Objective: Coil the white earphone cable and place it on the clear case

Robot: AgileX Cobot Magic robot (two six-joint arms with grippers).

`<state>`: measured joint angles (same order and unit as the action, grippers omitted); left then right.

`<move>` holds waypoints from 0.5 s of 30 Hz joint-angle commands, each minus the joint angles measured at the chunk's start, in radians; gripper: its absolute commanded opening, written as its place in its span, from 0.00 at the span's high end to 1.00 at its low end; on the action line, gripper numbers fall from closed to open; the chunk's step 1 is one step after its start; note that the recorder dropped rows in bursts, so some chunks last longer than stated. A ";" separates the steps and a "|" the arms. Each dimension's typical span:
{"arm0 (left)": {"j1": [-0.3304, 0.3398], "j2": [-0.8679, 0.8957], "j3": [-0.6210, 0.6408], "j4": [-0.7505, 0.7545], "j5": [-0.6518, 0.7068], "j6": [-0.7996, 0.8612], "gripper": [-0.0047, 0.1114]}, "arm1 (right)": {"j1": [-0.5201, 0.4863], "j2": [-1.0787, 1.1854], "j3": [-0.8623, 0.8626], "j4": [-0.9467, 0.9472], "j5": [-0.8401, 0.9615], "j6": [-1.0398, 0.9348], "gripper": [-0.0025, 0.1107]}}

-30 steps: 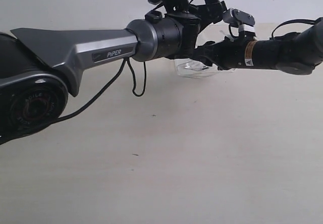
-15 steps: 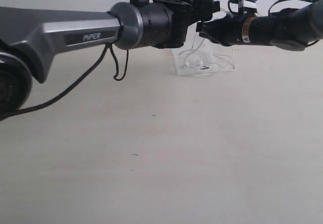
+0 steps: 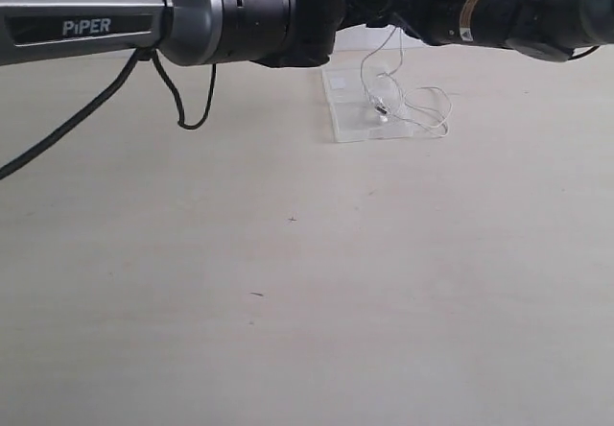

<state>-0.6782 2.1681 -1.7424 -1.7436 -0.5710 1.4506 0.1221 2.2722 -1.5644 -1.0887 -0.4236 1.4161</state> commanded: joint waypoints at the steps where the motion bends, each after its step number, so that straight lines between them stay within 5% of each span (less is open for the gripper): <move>1: -0.002 -0.056 0.066 -0.001 -0.007 0.014 0.24 | 0.030 0.083 -0.077 -0.198 -0.022 0.186 0.98; 9: -0.002 -0.111 0.135 -0.001 0.003 0.061 0.24 | 0.052 0.114 -0.109 -0.339 -0.008 0.334 0.96; 15: -0.002 -0.178 0.198 -0.001 0.044 0.059 0.24 | 0.052 0.114 -0.109 -0.585 -0.020 0.563 0.69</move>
<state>-0.6782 2.0321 -1.5691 -1.7460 -0.5471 1.5071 0.1756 2.3896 -1.6678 -1.5644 -0.4348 1.8673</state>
